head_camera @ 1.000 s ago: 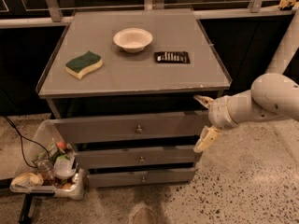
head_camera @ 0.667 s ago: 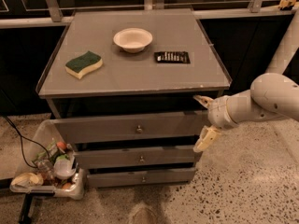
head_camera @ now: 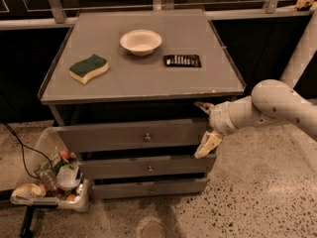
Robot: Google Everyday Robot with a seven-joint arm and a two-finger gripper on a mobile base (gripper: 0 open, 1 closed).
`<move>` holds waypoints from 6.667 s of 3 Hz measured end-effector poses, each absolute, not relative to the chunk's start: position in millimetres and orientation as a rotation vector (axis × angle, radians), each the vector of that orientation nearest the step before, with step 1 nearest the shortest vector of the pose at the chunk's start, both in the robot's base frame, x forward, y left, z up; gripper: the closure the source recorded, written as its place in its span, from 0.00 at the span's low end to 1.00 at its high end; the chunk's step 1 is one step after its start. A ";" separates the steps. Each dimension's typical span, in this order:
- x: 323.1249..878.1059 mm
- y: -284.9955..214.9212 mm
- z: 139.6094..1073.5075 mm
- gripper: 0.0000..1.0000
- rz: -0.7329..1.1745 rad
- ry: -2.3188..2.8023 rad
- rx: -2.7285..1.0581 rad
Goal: Open top drawer
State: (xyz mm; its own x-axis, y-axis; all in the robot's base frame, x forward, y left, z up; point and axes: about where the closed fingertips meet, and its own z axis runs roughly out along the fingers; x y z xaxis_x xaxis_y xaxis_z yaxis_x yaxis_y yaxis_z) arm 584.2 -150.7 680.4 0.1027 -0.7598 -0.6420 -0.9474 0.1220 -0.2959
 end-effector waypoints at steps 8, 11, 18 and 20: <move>605.3 -142.9 647.3 0.96 0.349 1.687 -1.658; 605.2 -142.8 650.3 0.59 0.349 1.687 -1.658; 566.9 -148.7 651.2 1.00 0.451 1.579 -1.698; 548.8 -153.3 645.6 1.00 0.465 1.560 -1.698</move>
Offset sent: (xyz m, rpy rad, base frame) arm 0.0276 0.0015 -0.0392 0.0229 0.0069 -0.0128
